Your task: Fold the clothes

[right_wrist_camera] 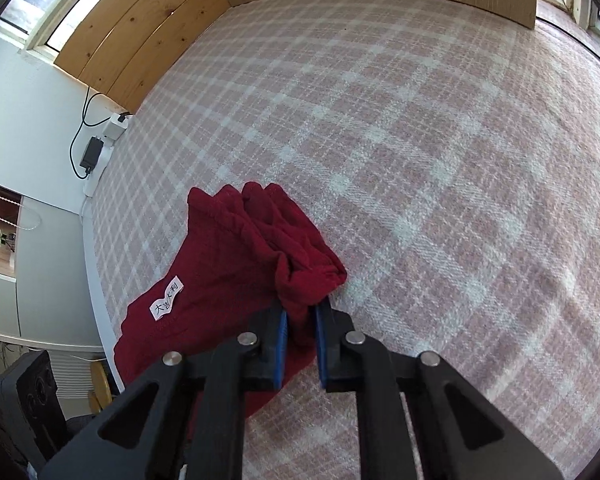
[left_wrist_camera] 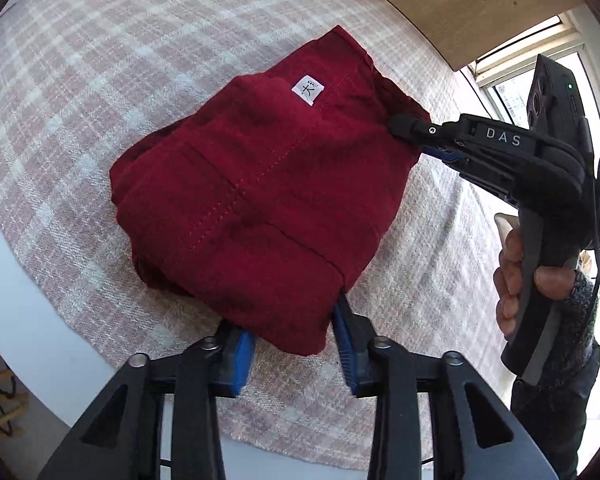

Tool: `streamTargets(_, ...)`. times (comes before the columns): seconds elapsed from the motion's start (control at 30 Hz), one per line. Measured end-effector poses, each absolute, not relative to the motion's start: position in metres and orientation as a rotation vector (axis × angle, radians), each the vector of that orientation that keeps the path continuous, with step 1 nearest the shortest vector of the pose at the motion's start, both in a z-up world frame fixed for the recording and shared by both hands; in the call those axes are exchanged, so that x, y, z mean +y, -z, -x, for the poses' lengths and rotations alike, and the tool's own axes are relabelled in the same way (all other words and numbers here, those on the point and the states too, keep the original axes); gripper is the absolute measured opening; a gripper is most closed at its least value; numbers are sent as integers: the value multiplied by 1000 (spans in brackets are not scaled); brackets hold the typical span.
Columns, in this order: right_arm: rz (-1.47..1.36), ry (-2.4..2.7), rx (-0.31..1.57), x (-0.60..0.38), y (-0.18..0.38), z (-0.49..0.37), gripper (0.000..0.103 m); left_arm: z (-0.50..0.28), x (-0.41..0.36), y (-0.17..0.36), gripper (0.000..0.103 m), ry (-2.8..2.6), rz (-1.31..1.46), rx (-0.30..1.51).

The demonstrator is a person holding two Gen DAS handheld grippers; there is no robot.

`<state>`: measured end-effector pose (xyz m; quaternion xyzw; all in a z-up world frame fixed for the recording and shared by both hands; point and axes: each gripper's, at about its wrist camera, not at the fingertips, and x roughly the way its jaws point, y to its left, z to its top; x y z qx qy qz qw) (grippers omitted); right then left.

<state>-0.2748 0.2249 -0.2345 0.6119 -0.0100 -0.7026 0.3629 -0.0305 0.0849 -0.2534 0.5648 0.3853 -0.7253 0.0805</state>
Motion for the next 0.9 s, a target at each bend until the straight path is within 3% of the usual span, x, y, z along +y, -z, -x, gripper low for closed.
streamTargets(0.1, -1572, 1792, -126, 232, 230, 276, 8, 24, 74, 253, 5, 2175, -1674, 1240)
streamTargets(0.3, -1536, 1725, -540, 268, 202, 280, 6, 11, 33, 214, 4, 2247, -1639, 1375)
streamTargets(0.53, -1444, 1814, -811, 304, 150, 252, 6, 36, -2, 171, 0, 2411, -1762, 1274)
streamTargets(0.77, -1415, 2093, -854, 362, 123, 211, 6, 58, 18, 177, 0, 2578, -1982, 1054)
streamTargets(0.83, -1459, 2169, -876, 385, 136, 200, 6, 58, 38, 184, 16, 2612, -2028, 989)
streamTargets(0.9, -1499, 2208, -910, 406, 154, 191, 6, 58, 59, 190, 21, 2642, -2075, 924)
